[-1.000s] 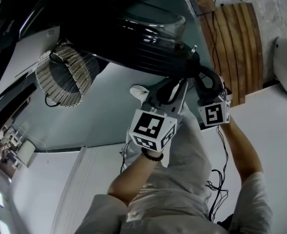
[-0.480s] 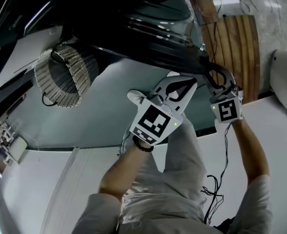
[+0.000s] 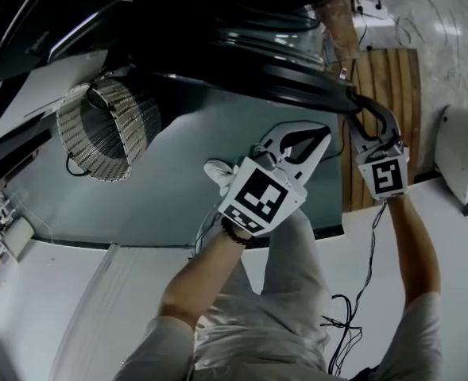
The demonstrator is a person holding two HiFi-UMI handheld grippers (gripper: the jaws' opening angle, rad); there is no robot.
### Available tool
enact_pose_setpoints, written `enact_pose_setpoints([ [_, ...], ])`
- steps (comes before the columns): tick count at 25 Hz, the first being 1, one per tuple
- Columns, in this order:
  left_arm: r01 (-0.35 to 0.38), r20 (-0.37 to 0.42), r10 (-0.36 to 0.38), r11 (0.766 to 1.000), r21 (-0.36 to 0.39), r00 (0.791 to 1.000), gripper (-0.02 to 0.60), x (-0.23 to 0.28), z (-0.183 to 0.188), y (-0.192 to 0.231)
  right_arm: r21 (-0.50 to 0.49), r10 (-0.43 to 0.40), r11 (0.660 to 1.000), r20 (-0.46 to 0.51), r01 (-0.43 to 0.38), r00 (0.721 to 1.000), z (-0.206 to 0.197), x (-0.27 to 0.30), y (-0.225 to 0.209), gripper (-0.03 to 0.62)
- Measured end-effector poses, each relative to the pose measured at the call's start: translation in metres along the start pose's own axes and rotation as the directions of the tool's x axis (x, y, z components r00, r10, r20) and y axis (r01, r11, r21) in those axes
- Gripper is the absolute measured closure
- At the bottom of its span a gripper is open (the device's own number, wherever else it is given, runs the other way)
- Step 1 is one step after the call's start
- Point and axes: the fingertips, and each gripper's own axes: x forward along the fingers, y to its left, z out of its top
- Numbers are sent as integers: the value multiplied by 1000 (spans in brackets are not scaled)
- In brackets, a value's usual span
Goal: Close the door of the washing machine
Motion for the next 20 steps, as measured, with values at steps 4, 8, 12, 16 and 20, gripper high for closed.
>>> enact_pose_setpoints([
  [4, -3, 20, 2, 1000, 27, 1000, 578, 9, 16, 14, -29, -3, 1000, 12, 3, 1000, 5, 11, -27, 471],
  [8, 3, 28, -4, 999, 52, 1000, 578, 17, 28, 29, -87, 17, 996, 7, -17, 1000, 10, 23, -50, 467],
  [12, -1, 35, -2, 997, 82, 999, 578, 28, 40, 47, -117, 30, 993, 12, -29, 999, 14, 34, -70, 464],
  [16, -21, 70, 12, 991, 129, 997, 578, 41, 60, 65, -136, 40, 990, 22, -36, 999, 18, 44, -88, 462],
  [20, -17, 109, 1, 989, 148, 994, 578, 52, 77, 74, -168, 53, 985, 32, -47, 998, 24, 56, -106, 462],
])
